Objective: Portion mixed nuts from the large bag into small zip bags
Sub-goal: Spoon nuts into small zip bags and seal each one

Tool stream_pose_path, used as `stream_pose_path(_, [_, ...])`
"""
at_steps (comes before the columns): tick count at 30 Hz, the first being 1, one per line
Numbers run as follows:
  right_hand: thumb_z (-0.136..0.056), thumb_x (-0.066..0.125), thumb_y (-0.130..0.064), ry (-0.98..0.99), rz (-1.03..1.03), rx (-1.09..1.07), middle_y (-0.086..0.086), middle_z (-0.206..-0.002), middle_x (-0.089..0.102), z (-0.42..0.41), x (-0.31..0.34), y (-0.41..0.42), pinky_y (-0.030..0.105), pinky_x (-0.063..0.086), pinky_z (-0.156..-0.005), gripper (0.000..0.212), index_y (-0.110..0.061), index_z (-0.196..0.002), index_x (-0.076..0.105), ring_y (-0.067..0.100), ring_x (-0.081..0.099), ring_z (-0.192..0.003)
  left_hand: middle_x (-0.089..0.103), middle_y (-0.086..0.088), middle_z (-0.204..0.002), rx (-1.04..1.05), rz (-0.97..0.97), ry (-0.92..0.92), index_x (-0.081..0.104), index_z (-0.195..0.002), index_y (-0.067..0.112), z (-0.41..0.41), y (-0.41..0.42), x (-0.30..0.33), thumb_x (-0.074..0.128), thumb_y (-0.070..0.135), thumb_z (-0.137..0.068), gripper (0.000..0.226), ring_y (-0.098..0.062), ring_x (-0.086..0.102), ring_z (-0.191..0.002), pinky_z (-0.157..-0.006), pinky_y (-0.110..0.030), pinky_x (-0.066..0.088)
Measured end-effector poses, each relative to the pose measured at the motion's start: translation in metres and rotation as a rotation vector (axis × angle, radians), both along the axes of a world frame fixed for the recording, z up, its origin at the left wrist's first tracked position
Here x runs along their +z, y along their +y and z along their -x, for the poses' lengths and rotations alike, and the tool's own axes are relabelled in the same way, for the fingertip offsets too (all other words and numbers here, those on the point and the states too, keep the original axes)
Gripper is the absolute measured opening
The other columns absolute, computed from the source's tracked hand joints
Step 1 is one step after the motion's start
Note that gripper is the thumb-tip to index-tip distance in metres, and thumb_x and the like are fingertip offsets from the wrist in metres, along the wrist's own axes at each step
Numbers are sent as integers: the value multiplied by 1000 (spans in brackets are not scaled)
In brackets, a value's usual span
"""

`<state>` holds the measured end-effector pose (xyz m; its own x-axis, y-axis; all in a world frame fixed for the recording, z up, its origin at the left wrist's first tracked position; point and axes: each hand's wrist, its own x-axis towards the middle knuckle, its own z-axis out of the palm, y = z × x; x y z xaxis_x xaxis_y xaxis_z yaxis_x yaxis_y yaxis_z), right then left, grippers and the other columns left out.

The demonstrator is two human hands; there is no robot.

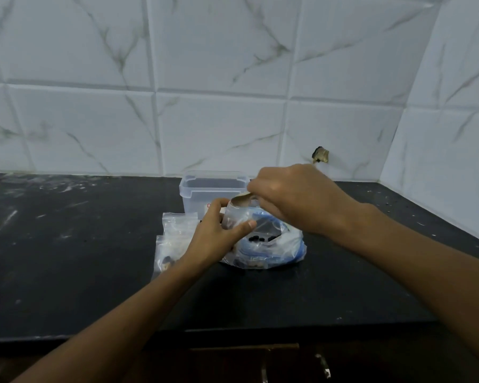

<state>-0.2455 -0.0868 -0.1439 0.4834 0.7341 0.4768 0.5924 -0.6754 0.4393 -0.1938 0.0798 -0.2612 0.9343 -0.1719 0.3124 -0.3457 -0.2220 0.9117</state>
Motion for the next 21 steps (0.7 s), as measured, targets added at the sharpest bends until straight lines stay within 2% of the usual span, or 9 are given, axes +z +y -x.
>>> stream_pose_path(2, [-86,49,-16,28,-227,-77,6,-68,61,-7,-1,-10,36,45,-49,19,-7,-81,65,26,56,-55,69,-5,-98,-2,7,5,46,-114,31,1,0,-1,75,44,-81,46,-17,69,-73,-58,-31,56])
stream_pose_path(5, [-87,48,-13,130,-499,-313,4,-66,65,-25,-20,-32,36,49,-58,22,-8,-79,67,20,56,-58,69,-4,-99,2,-8,-1,46,-115,30,2,1,-2,73,44,-82,46,-14,68,-73,-56,-24,54])
stream_pose_path(8, [-88,48,-10,274,-436,-537,5,-70,65,-41,-56,-45,33,48,-57,20,-11,-77,64,22,58,-62,67,-4,-104,3,-26,-2,44,-118,29,1,2,-2,72,45,-83,47,-14,67,-80,-56,-21,52])
stream_pose_path(12, [-91,51,-10,319,-284,-614,2,-68,54,-54,-93,-37,36,47,-57,21,-19,-73,50,25,56,-64,67,-2,-107,5,-22,-6,45,-117,32,0,1,-3,72,46,-82,46,-13,67,-85,-59,-21,53])
stream_pose_path(15, [-92,50,-8,376,-408,-586,2,-66,56,-62,-101,-31,31,39,-53,20,-17,-76,58,24,53,-61,65,0,-112,15,-35,-10,44,-120,32,-1,1,-4,71,45,-83,48,-14,68,-93,-68,-28,60])
stream_pose_path(19, [-95,52,-15,572,-571,-548,1,-85,71,-71,-103,-30,37,55,-71,22,-23,-90,71,19,65,-74,63,-3,-119,36,-48,-13,44,-123,28,-3,1,-4,71,43,-84,49,-20,66,-102,-78,-38,61])
stream_pose_path(20, [-95,53,-15,630,-590,-531,0,-88,73,-72,-103,-30,33,56,-73,21,-23,-93,73,15,67,-76,63,-3,-120,35,-52,-12,44,-123,28,-4,1,-4,70,43,-84,49,-20,65,-103,-79,-39,61])
stream_pose_path(21, [-95,55,-14,696,-594,-509,-1,-90,74,-72,-101,-30,24,54,-72,20,-22,-97,74,9,66,-76,63,-3,-119,32,-56,-13,44,-123,28,-5,1,-4,71,43,-84,49,-20,65,-103,-79,-39,61])
